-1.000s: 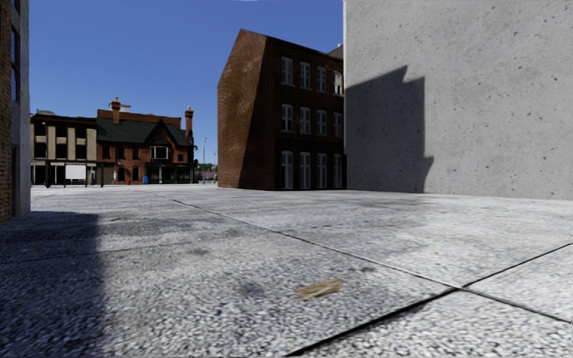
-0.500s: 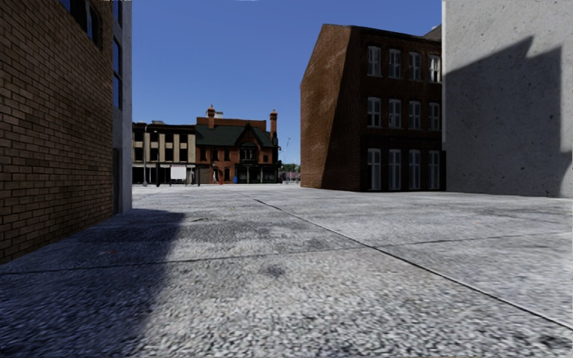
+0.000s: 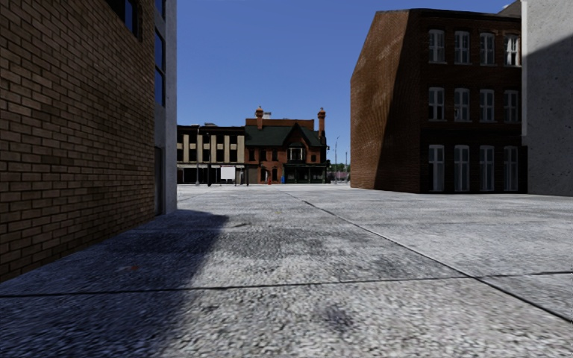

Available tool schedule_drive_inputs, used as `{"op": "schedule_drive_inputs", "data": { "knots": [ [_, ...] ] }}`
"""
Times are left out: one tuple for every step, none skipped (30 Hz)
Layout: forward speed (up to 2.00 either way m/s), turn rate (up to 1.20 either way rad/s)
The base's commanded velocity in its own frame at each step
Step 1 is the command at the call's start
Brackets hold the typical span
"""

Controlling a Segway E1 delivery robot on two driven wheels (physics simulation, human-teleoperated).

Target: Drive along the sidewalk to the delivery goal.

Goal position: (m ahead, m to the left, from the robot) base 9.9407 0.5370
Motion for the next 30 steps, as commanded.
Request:
{"op": "schedule_drive_inputs", "data": {
  "knots": [
    [1.62, 0.0],
    [1.62, 0.0],
    [1.62, 0.0],
    [1.62, 0.0],
    [1.62, 0.0],
    [1.62, 0.0],
    [1.62, 0.0],
    [1.62, 0.0],
    [1.62, 0.0],
    [1.62, 0.0],
    [1.62, 0.0],
    [1.62, 0.0],
    [1.62, 0.0],
    [1.62, 0.0],
    [1.62, 0.0],
    [1.62, 0.05],
    [1.62, 0.11],
    [1.62, 0.11],
    [1.62, 0.18],
    [1.62, 0.29],
    [1.62, 0.34],
    [1.62, 0.34],
    [1.62, 0.36],
    [1.62, 0.37],
    [1.62, 0.37],
    [1.62, 0.37],
    [1.62, 0.37],
    [1.62, 0.37],
    [1.62, 0.37],
    [1.62, 0.37]
  ]
}}
